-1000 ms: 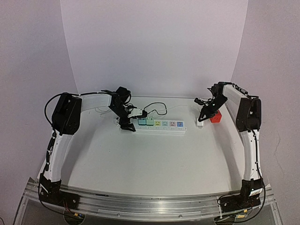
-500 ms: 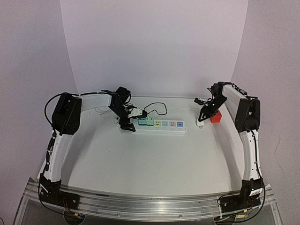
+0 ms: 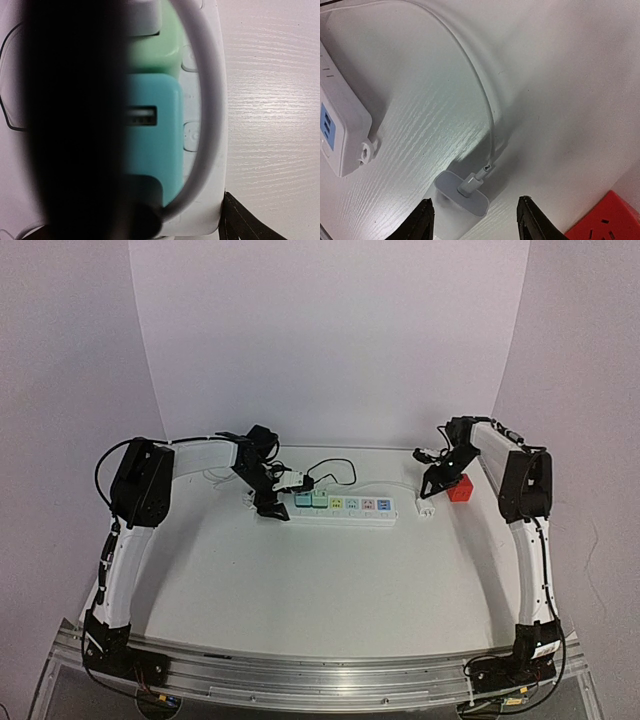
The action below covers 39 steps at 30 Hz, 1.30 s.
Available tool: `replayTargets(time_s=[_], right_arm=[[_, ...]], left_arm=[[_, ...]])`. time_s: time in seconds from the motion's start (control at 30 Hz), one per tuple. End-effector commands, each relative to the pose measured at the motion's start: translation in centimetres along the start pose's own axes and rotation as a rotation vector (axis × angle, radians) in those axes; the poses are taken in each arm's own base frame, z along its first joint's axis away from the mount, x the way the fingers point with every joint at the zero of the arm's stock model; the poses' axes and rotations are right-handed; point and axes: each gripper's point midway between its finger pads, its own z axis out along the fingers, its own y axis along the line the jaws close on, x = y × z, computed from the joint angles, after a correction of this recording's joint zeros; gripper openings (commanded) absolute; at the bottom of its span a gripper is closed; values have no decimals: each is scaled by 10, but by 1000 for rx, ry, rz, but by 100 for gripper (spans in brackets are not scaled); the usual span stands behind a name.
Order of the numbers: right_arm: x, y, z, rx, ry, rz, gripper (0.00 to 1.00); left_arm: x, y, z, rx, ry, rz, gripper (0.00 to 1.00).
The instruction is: Pull the plug off the socket
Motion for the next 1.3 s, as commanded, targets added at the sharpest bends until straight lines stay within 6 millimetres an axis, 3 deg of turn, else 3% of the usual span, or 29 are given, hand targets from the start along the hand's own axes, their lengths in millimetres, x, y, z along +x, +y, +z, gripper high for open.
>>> replayTargets(time_s=[0.0,0.1,0.23,0.43,0.63,0.7,0.97,1.27], right_arm=[[-22,15,-19,110,-53,72,59],[-8,11,-12,162,-18,179,72],[5,19,2,185,13,216,74],[15,9,15,278,31,272,61],[12,-9,24,342,28,296,22],[6,-17,26,371,21,286,16],[-17,-58,28,486,-28,297,9],[-13,-60,26,494,-21,306,10]], left_arm=[[66,-68,42,220,197,-88,0],[65,-68,41,217,197,-87,0],[65,-68,41,218,196,-85,0],[65,-69,41,222,193,-84,0],[65,-69,41,220,193,-82,0],[65,-69,41,220,194,-82,0],[65,-67,41,212,193,-79,0],[64,-66,42,211,190,-85,0]])
